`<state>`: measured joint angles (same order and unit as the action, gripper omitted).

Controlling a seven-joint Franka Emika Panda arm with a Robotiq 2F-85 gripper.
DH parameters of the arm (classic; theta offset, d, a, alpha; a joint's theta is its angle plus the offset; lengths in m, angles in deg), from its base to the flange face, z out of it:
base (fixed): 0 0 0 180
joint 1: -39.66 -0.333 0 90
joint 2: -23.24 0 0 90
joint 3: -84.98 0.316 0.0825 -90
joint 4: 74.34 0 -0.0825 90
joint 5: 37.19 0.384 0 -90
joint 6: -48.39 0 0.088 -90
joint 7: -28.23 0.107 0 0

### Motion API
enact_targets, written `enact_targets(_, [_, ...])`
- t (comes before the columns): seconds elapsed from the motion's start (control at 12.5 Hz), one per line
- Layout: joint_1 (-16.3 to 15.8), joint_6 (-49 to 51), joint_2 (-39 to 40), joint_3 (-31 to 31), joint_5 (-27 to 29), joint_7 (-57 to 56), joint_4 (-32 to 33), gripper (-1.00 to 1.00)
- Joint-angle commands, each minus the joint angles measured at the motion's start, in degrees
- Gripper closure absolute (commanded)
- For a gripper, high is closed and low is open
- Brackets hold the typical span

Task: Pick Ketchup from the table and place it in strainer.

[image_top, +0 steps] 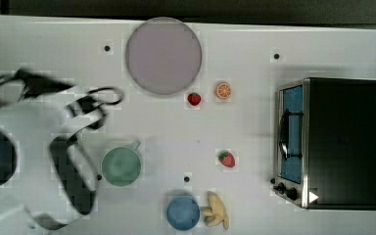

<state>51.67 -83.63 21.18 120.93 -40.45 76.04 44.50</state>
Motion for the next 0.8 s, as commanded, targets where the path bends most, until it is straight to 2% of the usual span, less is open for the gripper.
enact_targets(0.08, [4.7,11.0,-1.5,-8.3,0.2,0.0,-3.9,-1.00])
enact_targets(0.4, [4.7,25.9,-2.7,-17.7,1.3,-4.5,-12.1,-1.00])
enact_targets(0.8, [4.8,34.1,-2.8,-22.8,3.1,-4.2,-16.2,-1.00])
